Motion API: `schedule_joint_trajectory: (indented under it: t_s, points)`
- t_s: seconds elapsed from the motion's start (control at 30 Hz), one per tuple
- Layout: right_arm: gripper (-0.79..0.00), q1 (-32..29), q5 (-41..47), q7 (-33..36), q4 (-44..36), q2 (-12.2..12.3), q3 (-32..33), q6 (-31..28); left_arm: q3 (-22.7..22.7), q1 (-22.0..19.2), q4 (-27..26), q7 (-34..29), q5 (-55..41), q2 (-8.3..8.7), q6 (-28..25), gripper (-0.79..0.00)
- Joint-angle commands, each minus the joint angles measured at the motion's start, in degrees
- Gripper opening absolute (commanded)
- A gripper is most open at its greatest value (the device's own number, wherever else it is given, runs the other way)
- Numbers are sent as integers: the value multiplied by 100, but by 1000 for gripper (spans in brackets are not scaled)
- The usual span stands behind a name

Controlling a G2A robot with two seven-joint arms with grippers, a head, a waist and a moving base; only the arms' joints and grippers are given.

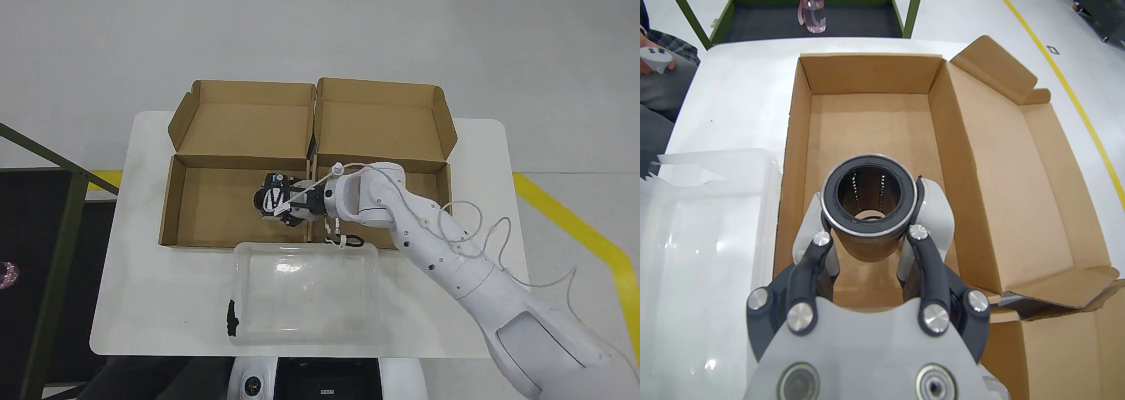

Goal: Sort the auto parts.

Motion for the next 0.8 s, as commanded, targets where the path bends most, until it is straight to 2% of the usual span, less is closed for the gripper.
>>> schedule_joint_trajectory:
  t_s: [0.0,0.2,0.37,0.43,0.63,0.77]
  points:
    - [-785,43,16,48,88,-44,-69,26,0,0,0,0,0,0,0,0]
    - [-785,166,22,136,384,-186,-265,80,0,0,0,0,0,0,0,0]
    - [-702,218,-3,173,602,-286,-394,86,0,0,0,0,0,0,0,0]
    - [-637,228,-1,175,695,-324,-436,86,0,0,0,0,0,0,0,0]
    - [-566,271,-14,170,902,-413,-500,65,0,0,0,0,0,0,0,0]
    - [-480,294,-29,157,1003,-456,-506,45,0,0,0,0,0,0,0,0]
